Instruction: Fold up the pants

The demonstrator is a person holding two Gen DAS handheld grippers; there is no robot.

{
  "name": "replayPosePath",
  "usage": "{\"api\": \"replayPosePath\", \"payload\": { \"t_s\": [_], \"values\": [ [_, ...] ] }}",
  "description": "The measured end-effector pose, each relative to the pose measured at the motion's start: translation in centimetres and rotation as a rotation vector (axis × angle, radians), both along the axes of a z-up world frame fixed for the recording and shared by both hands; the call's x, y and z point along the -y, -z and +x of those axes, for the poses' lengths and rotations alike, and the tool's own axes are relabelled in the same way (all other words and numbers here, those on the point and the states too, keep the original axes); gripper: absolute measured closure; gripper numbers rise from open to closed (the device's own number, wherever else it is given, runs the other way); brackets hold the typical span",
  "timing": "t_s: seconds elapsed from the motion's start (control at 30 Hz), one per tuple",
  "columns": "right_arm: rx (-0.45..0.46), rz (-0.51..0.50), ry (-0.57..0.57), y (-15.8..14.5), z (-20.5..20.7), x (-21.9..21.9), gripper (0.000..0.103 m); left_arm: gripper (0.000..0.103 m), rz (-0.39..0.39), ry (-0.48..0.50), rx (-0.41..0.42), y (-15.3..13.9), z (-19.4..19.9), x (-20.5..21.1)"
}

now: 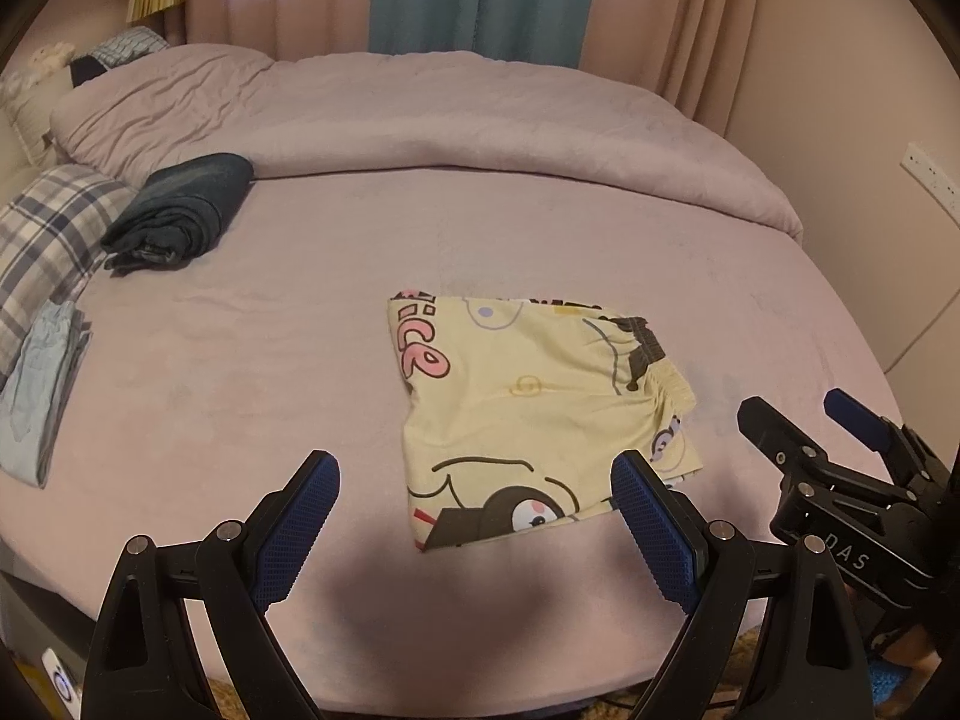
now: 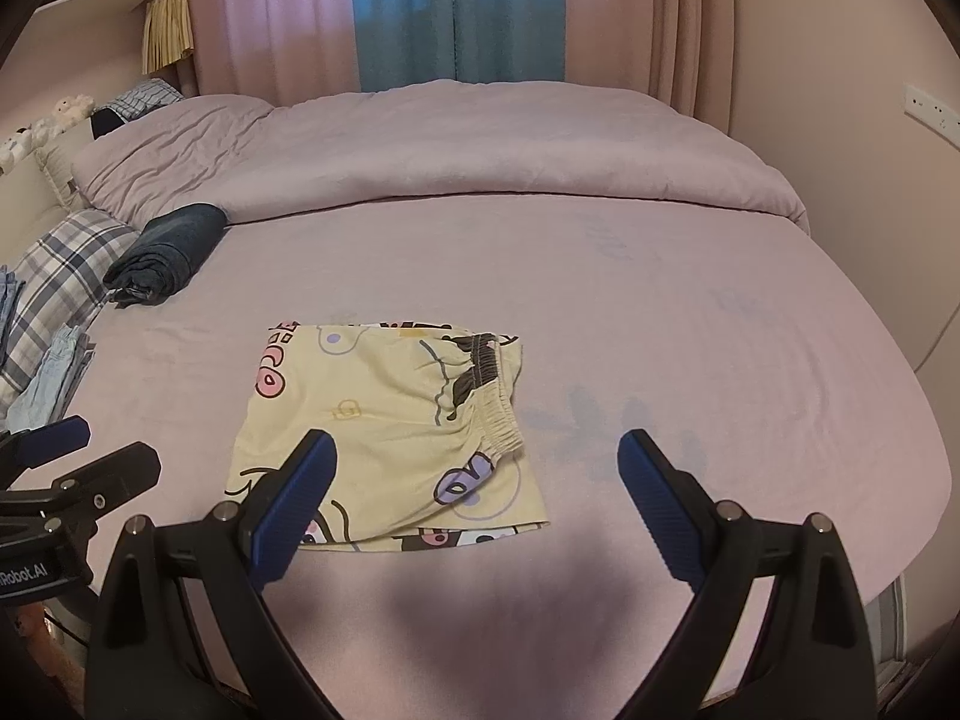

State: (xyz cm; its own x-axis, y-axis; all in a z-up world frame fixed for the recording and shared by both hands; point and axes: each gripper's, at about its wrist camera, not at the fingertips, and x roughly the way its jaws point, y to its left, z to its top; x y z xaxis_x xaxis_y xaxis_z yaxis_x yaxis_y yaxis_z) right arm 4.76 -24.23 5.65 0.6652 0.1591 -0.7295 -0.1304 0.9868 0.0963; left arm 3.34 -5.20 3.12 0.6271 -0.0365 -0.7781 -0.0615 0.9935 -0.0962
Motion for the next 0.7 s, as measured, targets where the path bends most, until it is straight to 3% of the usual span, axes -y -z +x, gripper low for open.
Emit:
{"api": "replayPosePath", "payload": {
  "t_s": [0.7],
  "values": [
    [-0.002, 0.002, -0.004, 0.21, -0.01, 0.11, 0.007, 0.011, 0.006, 0.005, -0.009, 0.34, 0.05, -0.07]
  ]
}}
